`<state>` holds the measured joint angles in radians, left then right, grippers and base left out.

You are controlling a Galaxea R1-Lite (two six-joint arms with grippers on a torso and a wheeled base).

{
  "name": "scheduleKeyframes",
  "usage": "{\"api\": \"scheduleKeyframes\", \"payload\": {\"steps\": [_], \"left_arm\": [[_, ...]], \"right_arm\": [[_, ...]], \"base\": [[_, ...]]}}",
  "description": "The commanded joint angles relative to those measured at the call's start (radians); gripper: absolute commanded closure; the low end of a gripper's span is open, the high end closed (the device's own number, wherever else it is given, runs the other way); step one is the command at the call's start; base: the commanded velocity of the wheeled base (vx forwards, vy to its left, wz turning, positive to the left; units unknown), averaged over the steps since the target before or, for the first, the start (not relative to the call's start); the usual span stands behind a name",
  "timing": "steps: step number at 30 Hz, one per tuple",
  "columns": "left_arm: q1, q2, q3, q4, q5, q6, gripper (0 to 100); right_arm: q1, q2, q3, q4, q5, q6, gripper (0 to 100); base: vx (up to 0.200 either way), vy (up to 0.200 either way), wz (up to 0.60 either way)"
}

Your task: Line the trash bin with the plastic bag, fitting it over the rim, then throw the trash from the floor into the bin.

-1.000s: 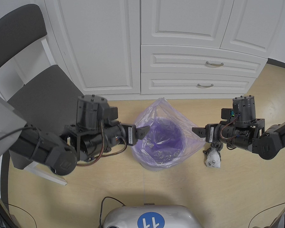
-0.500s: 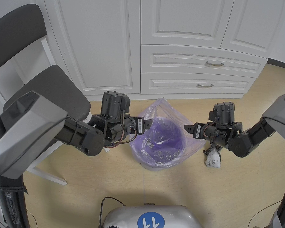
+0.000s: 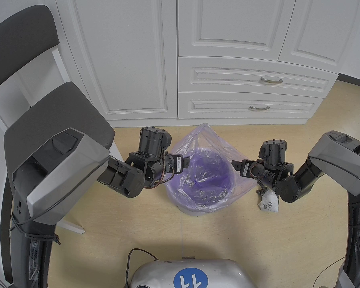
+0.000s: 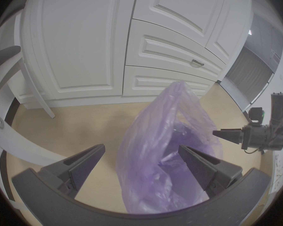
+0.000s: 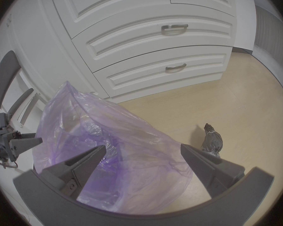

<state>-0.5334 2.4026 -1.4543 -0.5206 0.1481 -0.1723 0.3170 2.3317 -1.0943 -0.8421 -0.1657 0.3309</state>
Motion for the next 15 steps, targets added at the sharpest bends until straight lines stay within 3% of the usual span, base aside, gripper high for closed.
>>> {"api": "scheduleKeyframes", "payload": {"steps": [1,5,15], "left_arm": [[0.038,0.115,-0.115,-0.001,0.059,0.011,0],[0.073,0.196,-0.213,-0.009,0.134,0.043,0],[0.093,0.368,-0.463,-0.055,0.209,0.019,0]], "right_arm": [[-0.019,0.071,-0.049,-0.009,-0.001,0.017,0],[-0.038,0.097,-0.07,-0.011,-0.012,0.028,0],[-0.073,0.235,-0.2,-0.124,-0.012,0.117,0]], "base": [[0.0,0.0,0.0],[0.0,0.0,0.0],[0.0,0.0,0.0]]}}
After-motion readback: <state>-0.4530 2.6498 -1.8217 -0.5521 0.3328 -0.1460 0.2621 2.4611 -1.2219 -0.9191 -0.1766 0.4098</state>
